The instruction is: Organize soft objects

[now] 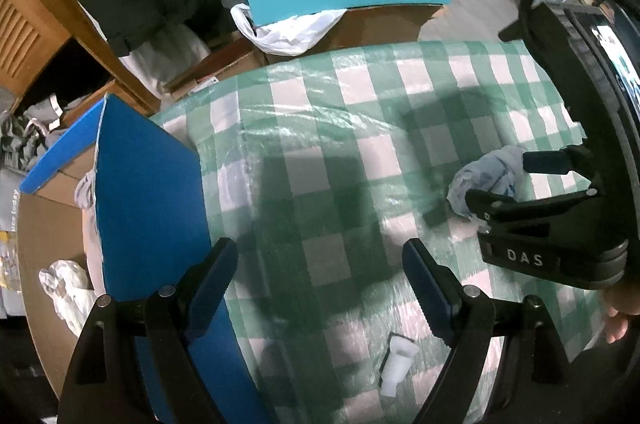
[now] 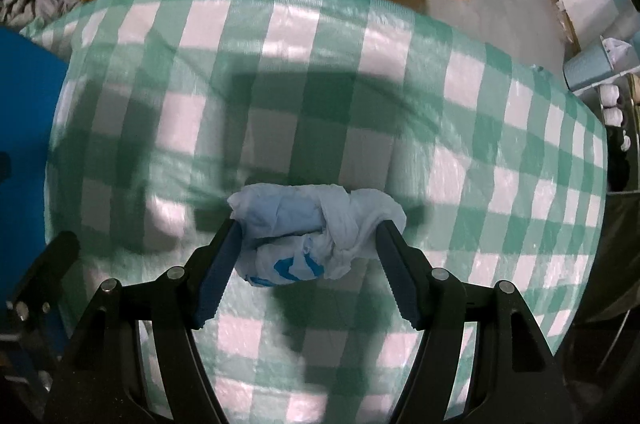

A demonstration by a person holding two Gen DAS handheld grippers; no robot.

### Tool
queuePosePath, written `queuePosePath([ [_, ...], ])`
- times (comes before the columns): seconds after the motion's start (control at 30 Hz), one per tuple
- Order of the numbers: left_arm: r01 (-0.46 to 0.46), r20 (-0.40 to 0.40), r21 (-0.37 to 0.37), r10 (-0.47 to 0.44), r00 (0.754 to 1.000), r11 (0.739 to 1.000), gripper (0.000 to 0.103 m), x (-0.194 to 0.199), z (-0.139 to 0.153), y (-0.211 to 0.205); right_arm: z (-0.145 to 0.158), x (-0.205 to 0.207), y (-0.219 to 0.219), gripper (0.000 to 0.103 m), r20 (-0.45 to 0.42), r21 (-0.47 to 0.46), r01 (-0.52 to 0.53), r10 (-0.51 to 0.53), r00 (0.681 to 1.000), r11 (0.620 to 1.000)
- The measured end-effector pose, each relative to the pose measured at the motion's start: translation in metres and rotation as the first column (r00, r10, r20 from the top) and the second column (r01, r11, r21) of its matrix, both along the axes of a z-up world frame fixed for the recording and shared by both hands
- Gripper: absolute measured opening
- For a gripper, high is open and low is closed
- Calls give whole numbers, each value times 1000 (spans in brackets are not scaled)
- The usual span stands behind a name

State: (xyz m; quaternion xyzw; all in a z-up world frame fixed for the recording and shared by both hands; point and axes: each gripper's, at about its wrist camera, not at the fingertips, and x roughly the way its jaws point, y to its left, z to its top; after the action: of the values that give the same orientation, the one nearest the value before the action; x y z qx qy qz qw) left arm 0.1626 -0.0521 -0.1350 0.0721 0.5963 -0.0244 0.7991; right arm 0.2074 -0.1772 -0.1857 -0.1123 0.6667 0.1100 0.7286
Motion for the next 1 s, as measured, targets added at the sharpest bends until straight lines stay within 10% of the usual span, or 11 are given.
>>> queuePosePath([
  [1.0, 47, -87, -67, -53, 995, 997, 86, -71, -19, -21, 36, -60, -71, 68, 29, 130, 196, -201, 979, 972],
])
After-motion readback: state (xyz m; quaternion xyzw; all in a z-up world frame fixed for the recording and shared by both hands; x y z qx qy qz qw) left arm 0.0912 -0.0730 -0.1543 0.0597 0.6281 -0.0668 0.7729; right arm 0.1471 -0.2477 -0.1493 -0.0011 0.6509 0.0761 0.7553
